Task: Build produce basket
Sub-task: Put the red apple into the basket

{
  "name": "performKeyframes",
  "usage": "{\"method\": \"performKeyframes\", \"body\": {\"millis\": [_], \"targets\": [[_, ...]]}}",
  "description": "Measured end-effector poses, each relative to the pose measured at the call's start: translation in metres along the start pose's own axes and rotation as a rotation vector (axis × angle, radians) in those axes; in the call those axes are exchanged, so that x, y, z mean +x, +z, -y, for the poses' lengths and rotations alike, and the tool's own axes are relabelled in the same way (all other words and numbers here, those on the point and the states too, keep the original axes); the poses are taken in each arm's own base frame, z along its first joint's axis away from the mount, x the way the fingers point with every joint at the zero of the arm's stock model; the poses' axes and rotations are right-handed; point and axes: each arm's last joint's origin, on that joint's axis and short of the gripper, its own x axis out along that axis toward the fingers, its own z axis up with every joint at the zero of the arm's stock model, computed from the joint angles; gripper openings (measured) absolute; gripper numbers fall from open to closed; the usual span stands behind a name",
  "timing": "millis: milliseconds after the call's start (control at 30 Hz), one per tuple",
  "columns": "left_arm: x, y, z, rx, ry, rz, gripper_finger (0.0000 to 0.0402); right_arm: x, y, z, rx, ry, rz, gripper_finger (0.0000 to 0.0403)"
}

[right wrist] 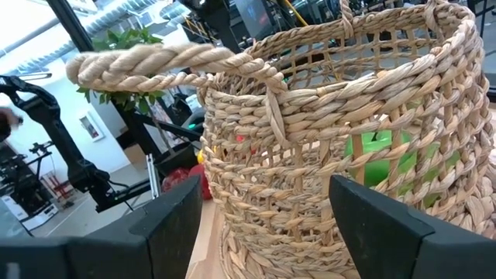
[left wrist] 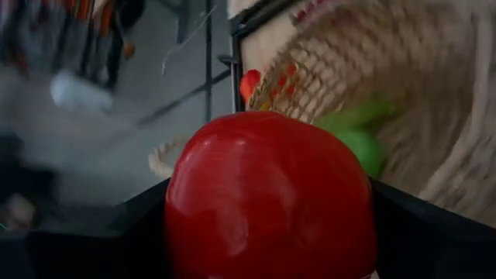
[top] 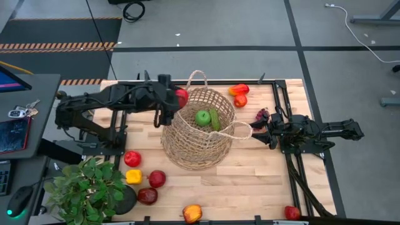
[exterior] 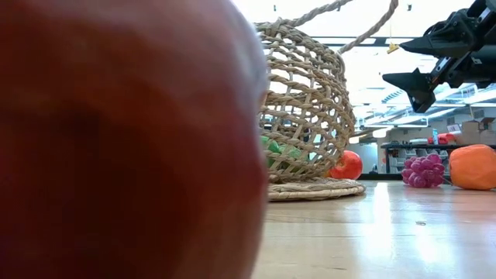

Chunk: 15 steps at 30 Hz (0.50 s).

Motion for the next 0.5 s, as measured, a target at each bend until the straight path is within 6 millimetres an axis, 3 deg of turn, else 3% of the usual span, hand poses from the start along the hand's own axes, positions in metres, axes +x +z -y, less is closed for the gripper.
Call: {"method": "performKeyframes", "body": {"millis": [267, 367, 500], "targets": [[0.014, 0.003, 0.006, 0.746, -0.03, -0.025, 0.0339, 0.0, 0.0, 0.0, 0.0, 0.0, 0.0, 0.0284], [0.016, 0.003, 0.007, 0.87, -0.037, -0.026, 0.0348, 0.0, 0.0, 0.0, 0.0, 0.0, 0.0, 0.0284], [0.018, 0.004, 0.007, 0.87, -0.037, -0.028, 0.0351, 0.0, 0.0, 0.0, 0.0, 0.0, 0.001, 0.0284]]}}
